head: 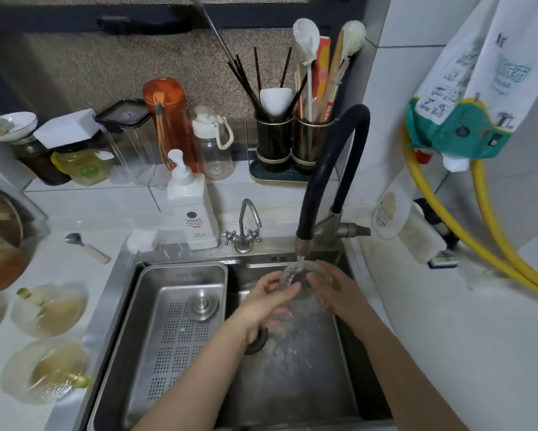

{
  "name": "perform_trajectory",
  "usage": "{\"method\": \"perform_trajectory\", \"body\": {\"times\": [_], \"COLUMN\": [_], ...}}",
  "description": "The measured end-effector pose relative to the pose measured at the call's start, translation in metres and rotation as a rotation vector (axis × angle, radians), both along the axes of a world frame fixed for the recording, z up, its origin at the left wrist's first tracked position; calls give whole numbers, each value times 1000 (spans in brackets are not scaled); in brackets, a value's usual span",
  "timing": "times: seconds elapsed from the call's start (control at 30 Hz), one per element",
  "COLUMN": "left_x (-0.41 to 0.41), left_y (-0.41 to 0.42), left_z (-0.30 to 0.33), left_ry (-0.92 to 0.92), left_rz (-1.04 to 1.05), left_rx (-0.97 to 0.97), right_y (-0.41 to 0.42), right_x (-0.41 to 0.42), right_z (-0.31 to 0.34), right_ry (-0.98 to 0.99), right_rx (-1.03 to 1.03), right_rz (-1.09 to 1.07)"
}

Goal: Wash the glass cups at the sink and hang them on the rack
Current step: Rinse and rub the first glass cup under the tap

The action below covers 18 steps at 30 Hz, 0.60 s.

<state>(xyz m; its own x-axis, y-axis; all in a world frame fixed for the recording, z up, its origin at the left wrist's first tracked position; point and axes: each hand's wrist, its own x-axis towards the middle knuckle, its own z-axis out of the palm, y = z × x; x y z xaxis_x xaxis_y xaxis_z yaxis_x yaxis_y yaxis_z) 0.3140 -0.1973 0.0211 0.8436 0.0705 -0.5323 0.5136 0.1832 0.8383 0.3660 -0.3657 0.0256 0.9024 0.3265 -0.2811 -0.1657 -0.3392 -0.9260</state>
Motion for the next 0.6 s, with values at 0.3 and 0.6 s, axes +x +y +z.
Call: {"method": "perform_trajectory", "body": {"times": [0.3, 0.6], "left_x": [1, 15], "left_y": [-15, -22], "left_z": [6, 3], "left_ry": [41, 24], "left_rz": [113, 165], "left_rx": [16, -47], "right_y": [-14, -39], "right_x": [20, 133], "right_z": [5, -30], "right_ry": [17, -147], "right_rx": [-26, -283], "right_rz": [-84, -128]}}
